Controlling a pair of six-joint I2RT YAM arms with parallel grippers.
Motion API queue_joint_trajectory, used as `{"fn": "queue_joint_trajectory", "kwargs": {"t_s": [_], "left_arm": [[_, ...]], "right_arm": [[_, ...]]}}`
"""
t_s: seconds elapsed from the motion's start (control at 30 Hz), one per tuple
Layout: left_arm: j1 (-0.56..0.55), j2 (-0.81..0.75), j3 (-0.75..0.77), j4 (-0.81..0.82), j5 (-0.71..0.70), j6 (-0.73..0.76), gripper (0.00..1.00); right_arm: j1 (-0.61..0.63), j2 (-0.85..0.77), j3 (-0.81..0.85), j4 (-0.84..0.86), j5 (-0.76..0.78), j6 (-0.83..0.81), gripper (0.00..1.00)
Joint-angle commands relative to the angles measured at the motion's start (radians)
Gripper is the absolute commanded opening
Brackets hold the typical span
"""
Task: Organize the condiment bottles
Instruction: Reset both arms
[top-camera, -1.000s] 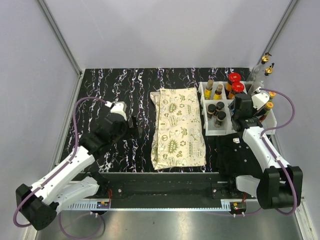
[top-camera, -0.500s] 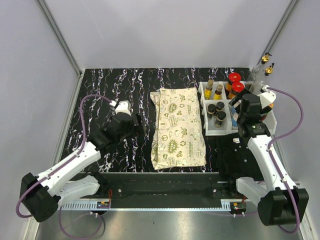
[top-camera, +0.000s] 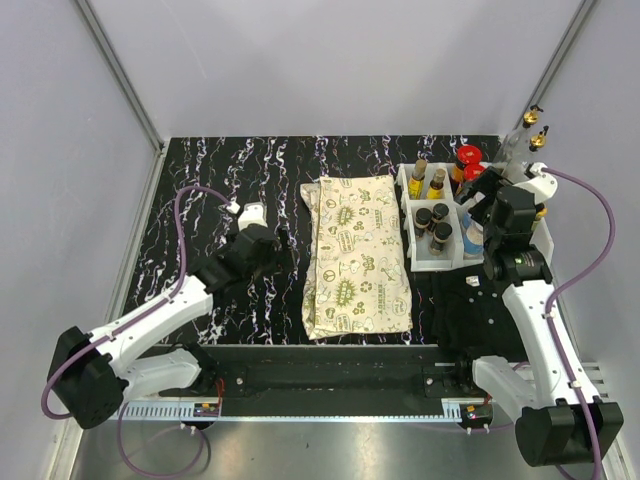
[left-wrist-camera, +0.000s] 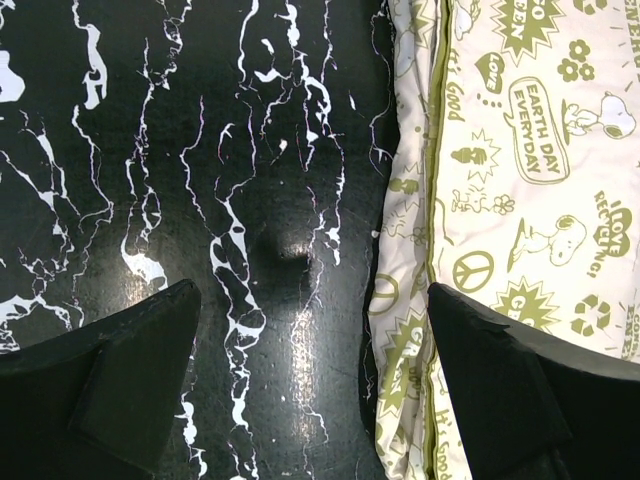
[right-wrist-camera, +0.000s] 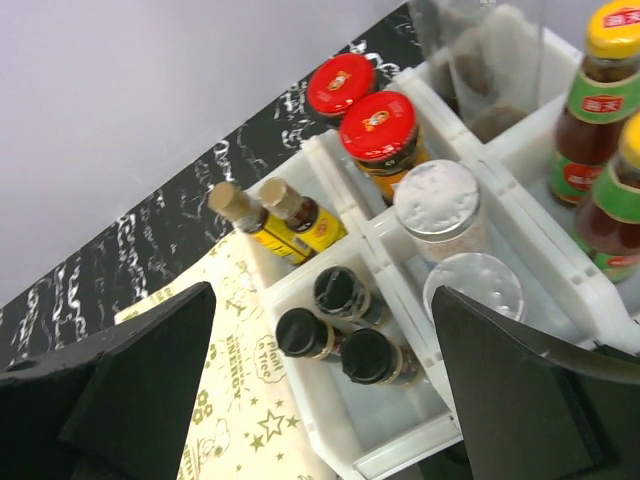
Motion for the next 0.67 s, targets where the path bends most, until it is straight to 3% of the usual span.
{"fn": "queue_joint_trajectory", "kwargs": {"t_s": [0.0, 0.27, 0.63], "left_arm": [[-0.004, 0.011, 0.05, 0.051, -0.061, -0.006, 0.99], [-0.005, -0.006, 0.044, 0.053, -0.11, -0.005, 0.99], [-0.022, -0.018, 0.044, 0.048, -0.174, 0.006, 0.99]], "right_arm": [[-0.001, -0.003, 0.065, 0.0, -0.136, -0.05, 1.0], [0.002, 0.086, 0.105, -0.009, -0.342, -0.085, 1.0], [0.041, 0.12, 0.111, 0.0, -0.393, -0.097, 1.0]]}}
